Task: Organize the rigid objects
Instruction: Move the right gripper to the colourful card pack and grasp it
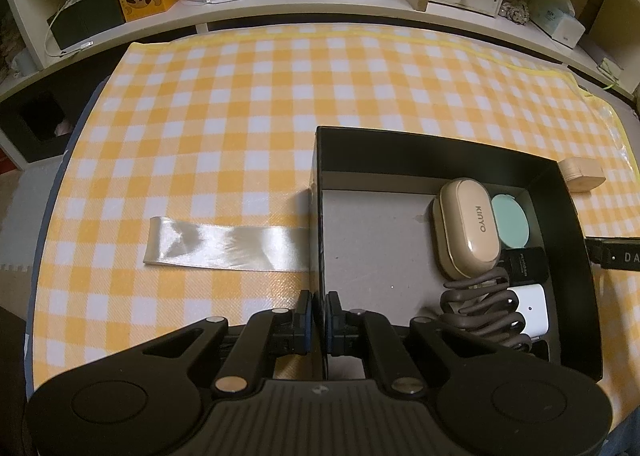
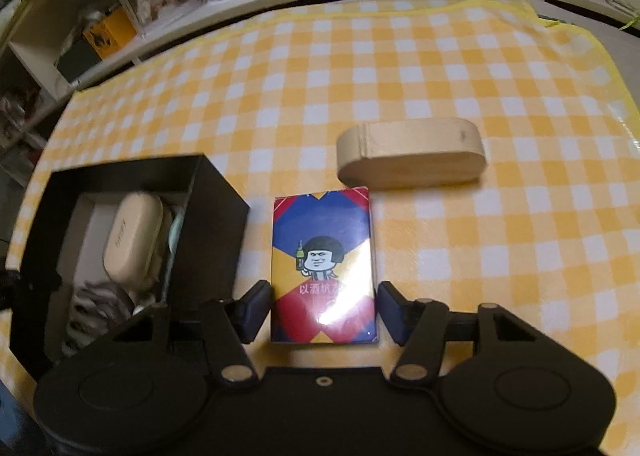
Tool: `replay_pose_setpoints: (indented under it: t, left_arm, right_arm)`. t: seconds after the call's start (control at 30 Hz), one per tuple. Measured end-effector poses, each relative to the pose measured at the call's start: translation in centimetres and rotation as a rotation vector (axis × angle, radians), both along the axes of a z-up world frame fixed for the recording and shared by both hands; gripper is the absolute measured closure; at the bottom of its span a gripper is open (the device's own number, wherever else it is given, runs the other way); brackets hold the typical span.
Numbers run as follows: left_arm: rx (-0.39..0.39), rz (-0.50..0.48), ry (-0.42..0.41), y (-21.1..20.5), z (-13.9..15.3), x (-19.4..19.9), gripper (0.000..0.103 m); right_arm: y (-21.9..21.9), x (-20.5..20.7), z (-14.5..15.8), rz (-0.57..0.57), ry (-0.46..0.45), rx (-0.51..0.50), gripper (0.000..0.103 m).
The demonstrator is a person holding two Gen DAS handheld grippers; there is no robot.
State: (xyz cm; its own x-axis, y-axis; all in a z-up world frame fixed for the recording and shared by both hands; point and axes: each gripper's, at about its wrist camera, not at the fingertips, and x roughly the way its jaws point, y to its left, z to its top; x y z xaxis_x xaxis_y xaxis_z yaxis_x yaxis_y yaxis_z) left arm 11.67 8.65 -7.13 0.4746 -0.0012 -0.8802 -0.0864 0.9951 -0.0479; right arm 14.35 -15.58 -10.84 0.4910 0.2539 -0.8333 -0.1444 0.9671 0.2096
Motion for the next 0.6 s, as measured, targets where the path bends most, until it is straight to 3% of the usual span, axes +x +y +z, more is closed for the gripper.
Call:
replay_pose_setpoints:
  t: [0.3,0.5,0.6]
  left_arm:
    - [0.001,0.002,0.002,0.0,-0.2,0.0,0.096]
    - [0.000,0.000,0.002,0.0,-0.2,0.1,0.096]
    - [-0.003,0.003,0.002,0.0,-0.3,0.1,0.096]
  right_arm:
    - [-1.6,-3.8,0.1,0.071,0.104,-0.088,0.043]
    - [0.6,-3.0,-1.0,0.074,0.111,-0.170,0.037]
    - [1.4,-2.8,-1.0,0.086,0.080,-0.215,0.043]
